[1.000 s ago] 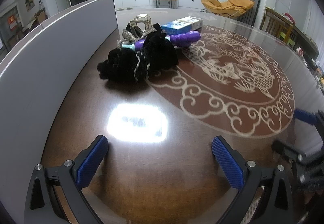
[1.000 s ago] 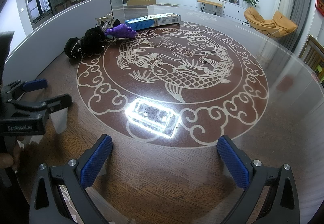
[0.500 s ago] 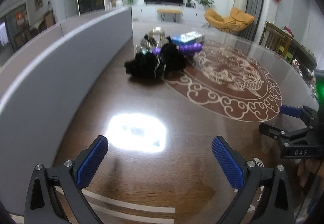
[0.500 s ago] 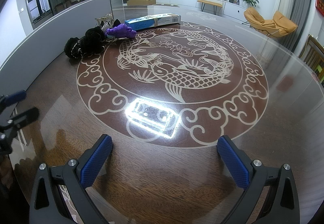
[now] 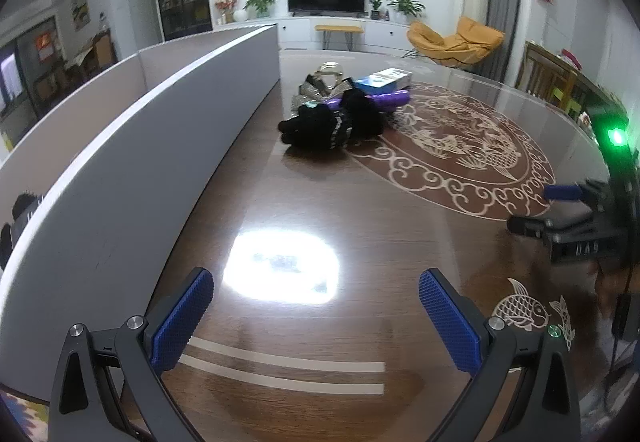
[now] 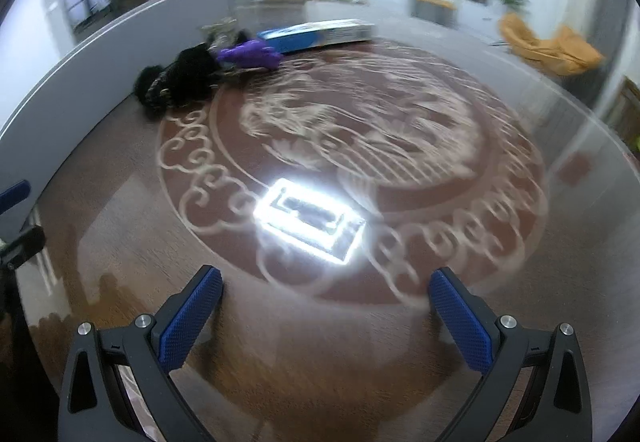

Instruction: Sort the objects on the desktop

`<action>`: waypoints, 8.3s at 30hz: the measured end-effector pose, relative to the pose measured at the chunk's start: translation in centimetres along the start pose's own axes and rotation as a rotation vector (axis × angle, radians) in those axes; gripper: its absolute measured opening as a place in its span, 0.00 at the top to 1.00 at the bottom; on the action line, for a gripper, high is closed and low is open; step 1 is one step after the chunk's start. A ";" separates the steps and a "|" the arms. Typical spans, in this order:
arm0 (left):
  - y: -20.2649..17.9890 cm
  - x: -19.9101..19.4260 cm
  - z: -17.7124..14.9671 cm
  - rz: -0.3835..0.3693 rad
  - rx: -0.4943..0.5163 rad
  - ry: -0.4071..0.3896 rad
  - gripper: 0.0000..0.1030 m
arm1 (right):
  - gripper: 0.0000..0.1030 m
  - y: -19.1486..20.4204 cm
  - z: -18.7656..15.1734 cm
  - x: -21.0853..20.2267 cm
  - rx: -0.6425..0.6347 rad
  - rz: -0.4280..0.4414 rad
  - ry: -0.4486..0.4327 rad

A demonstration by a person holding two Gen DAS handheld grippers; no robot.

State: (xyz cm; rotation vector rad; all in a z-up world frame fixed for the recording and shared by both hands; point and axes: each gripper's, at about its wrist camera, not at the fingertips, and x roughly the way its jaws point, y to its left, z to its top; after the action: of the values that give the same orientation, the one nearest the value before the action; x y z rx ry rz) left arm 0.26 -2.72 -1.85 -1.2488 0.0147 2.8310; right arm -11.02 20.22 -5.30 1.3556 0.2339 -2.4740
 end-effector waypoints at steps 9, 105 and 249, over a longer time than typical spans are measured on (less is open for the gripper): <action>-0.4 0.5 0.0 0.001 -0.001 0.004 0.00 | 0.00 8.2 14.2 1.0 -0.298 0.252 -0.142; -0.2 11.8 8.8 0.092 -0.104 0.153 0.00 | 0.11 1.5 -4.0 -2.7 -0.088 0.039 -0.069; 0.1 4.4 0.1 0.025 -0.016 0.106 0.00 | 0.00 1.6 -5.2 -2.2 0.004 -0.024 -0.053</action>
State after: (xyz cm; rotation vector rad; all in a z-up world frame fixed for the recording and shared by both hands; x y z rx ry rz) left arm -2.79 -2.68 -5.02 -1.4105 0.0120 2.7880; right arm -5.28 20.60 -6.24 1.2945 0.2349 -2.5280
